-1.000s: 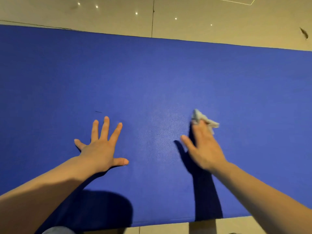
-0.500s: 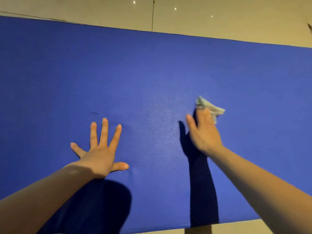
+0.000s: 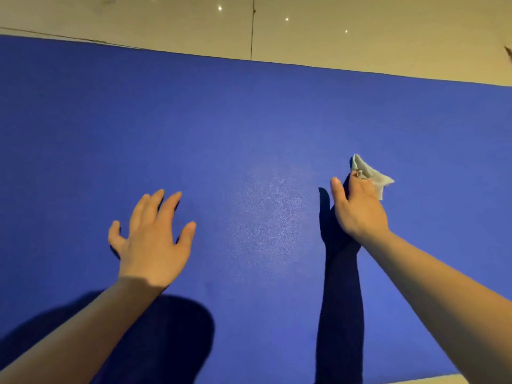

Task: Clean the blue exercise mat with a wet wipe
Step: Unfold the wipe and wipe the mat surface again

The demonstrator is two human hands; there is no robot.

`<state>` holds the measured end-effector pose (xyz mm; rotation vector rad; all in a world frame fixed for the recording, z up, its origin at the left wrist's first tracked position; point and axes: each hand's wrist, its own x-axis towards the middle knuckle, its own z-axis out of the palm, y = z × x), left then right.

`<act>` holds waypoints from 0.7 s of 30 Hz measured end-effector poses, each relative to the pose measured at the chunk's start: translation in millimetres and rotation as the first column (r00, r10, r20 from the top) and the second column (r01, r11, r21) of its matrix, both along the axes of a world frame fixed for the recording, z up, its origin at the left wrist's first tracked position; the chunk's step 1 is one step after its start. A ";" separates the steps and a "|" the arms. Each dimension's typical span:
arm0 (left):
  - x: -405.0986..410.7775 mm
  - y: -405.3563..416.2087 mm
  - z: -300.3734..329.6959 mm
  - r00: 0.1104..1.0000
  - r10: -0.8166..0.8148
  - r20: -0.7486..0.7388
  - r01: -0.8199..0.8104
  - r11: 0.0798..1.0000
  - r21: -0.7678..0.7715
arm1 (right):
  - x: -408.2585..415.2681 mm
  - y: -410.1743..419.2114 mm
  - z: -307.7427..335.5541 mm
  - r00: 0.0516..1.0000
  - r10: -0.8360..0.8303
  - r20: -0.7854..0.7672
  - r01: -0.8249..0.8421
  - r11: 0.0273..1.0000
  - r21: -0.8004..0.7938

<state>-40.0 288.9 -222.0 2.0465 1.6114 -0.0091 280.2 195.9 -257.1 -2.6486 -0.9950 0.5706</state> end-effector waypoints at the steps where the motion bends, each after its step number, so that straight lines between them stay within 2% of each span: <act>1: 5.6 9.8 -3.3 1.000 -0.004 0.013 0.003 0.996 0.084 | -13.1 3.7 -1.0 0.999 0.032 0.004 -0.032 0.999 0.013; 2: 12.2 21.7 -7.1 1.000 -0.008 0.015 0.006 0.992 0.128 | -32.3 6.3 -2.2 0.990 0.139 0.034 -0.142 0.986 0.083; 4: 28.5 46.4 -15.8 0.999 0.045 0.025 -0.048 0.989 0.137 | -73.9 8.9 -0.7 0.920 0.385 0.069 -0.390 0.895 0.214; 6: 42.7 64.8 -26.7 0.995 0.102 0.017 -0.103 0.985 0.135 | -102.2 9.7 1.4 0.838 0.545 0.017 -0.534 0.814 0.226; 8: 49.7 72.1 -39.5 0.996 0.085 -0.027 -0.079 0.979 0.186 | -111.0 13.6 3.8 0.749 0.662 -0.021 -0.648 0.738 0.188; 10: 51.4 72.4 -50.7 0.996 0.070 -0.057 -0.052 0.962 0.268 | -90.2 20.0 -0.4 0.664 0.744 0.075 -0.744 0.646 0.171; 11: 51.2 72.6 -53.7 0.995 0.074 -0.067 -0.051 0.953 0.298 | -72.0 23.6 -3.6 0.674 0.729 0.121 -0.738 0.654 0.170; 12: 51.9 73.8 -56.6 0.994 0.082 -0.074 -0.054 0.946 0.319 | -50.7 27.6 -5.7 0.739 0.656 0.156 -0.674 0.719 0.170; 13: 52.4 74.5 -59.2 0.993 0.085 -0.086 -0.052 0.943 0.328 | -28.0 30.6 -6.3 0.833 0.528 0.167 -0.552 0.817 0.166; 15: 51.7 73.3 -63.5 0.990 0.088 -0.113 -0.045 0.940 0.339 | 11.5 37.8 -6.0 0.976 0.167 0.143 -0.185 0.975 0.124; 16: 52.2 73.7 -65.6 0.989 0.093 -0.114 -0.048 0.936 0.349 | 25.9 43.4 -8.4 0.993 0.009 0.121 -0.022 0.994 0.107; 17: 53.0 74.4 -66.3 0.989 0.103 -0.109 -0.057 0.931 0.360 | 32.7 50.9 -10.4 0.992 -0.080 0.098 0.070 0.992 0.109; 18: 53.5 74.8 -67.0 0.988 0.109 -0.106 -0.062 0.927 0.369 | 30.8 59.1 -11.1 0.993 -0.091 0.080 0.080 0.988 0.134; 19: 53.4 74.8 -67.6 0.988 0.112 -0.105 -0.064 0.922 0.381 | 20.8 67.9 -11.5 0.997 -0.029 0.072 0.016 0.985 0.174; 21: 52.6 76.0 -68.9 0.989 0.114 -0.093 -0.066 0.910 0.409 | -20.3 82.0 -14.5 0.963 0.255 0.087 -0.269 0.926 0.264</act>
